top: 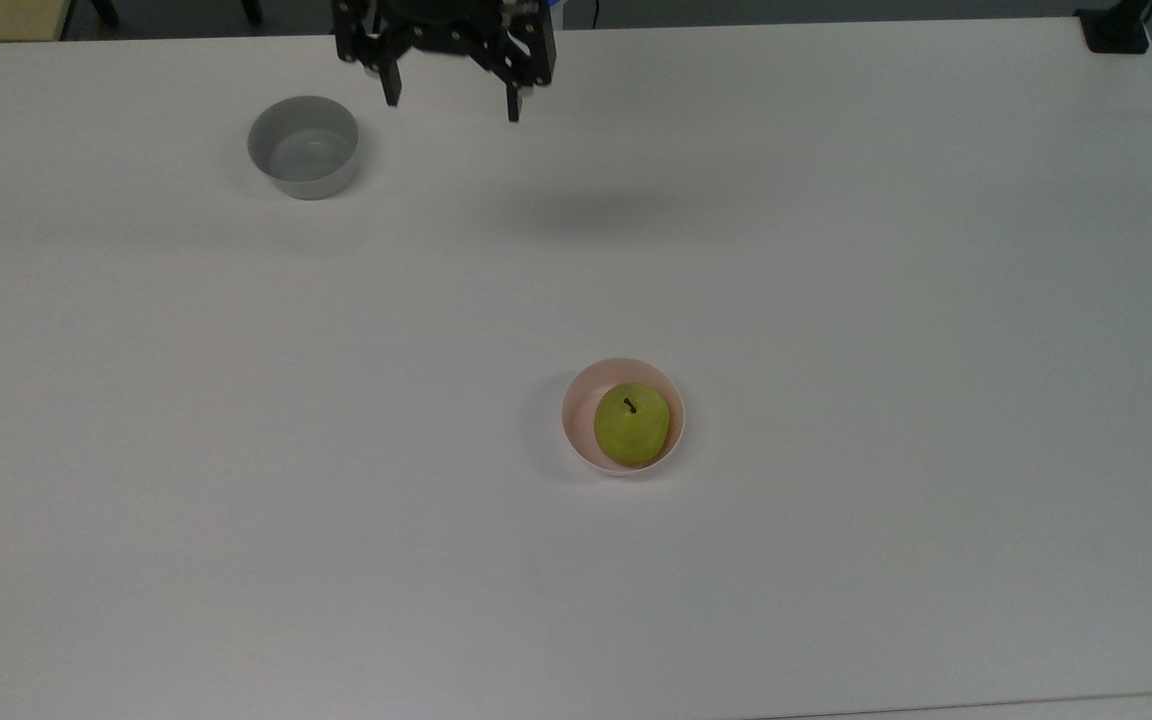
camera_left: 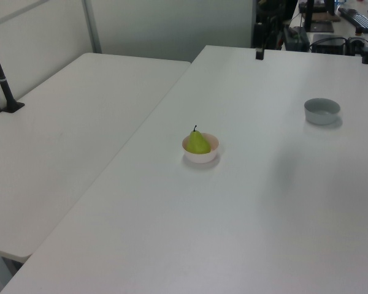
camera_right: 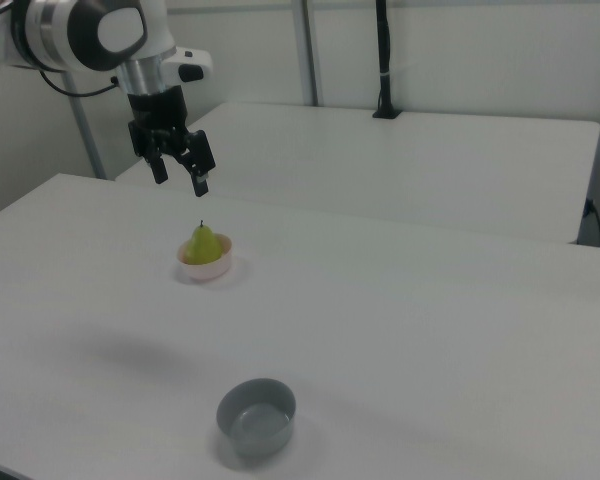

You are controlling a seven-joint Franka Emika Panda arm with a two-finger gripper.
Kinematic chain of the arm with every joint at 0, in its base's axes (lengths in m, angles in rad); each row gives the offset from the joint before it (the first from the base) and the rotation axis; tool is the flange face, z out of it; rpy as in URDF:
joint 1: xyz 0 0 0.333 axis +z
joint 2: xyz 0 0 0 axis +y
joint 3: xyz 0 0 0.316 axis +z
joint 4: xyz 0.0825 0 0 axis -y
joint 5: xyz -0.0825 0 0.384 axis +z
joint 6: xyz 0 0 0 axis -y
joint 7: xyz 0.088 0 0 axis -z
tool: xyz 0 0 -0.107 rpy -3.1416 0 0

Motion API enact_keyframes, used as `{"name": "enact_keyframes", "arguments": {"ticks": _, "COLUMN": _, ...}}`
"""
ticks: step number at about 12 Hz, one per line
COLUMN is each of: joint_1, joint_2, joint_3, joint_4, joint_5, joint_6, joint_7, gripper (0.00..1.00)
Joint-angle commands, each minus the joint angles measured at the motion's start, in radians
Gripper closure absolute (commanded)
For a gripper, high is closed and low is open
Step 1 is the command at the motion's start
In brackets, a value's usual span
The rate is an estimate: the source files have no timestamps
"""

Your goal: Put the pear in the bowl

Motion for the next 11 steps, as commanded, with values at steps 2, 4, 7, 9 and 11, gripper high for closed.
{"name": "enact_keyframes", "arguments": {"ticks": 2, "joint_1": -0.106, "joint_2": -0.127, "joint_3": 0.022, "joint_4": -0.101, "joint_5": 0.056, "joint_6": -0.034, "joint_7": 0.007, "gripper": 0.0}}
{"name": "enact_keyframes", "arguments": {"ticks": 4, "joint_1": -0.197, "joint_2": -0.135, "joint_3": 0.08, "joint_4": -0.104, "joint_5": 0.084, "joint_6": -0.03, "joint_7": -0.123, "gripper": 0.0}}
{"name": "enact_keyframes", "arguments": {"ticks": 7, "joint_1": -0.226, "joint_2": -0.126, "joint_3": 0.088, "joint_4": -0.103, "joint_5": 0.089, "joint_6": 0.055, "joint_7": -0.232, "gripper": 0.0}}
{"name": "enact_keyframes", "arguments": {"ticks": 9, "joint_1": -0.217, "joint_2": -0.124, "joint_3": 0.086, "joint_4": -0.103, "joint_5": 0.08, "joint_6": 0.062, "joint_7": -0.228, "gripper": 0.0}}
{"name": "enact_keyframes", "arguments": {"ticks": 11, "joint_1": -0.204, "joint_2": -0.123, "joint_3": 0.08, "joint_4": -0.103, "joint_5": 0.078, "joint_6": 0.062, "joint_7": -0.225, "gripper": 0.0}}
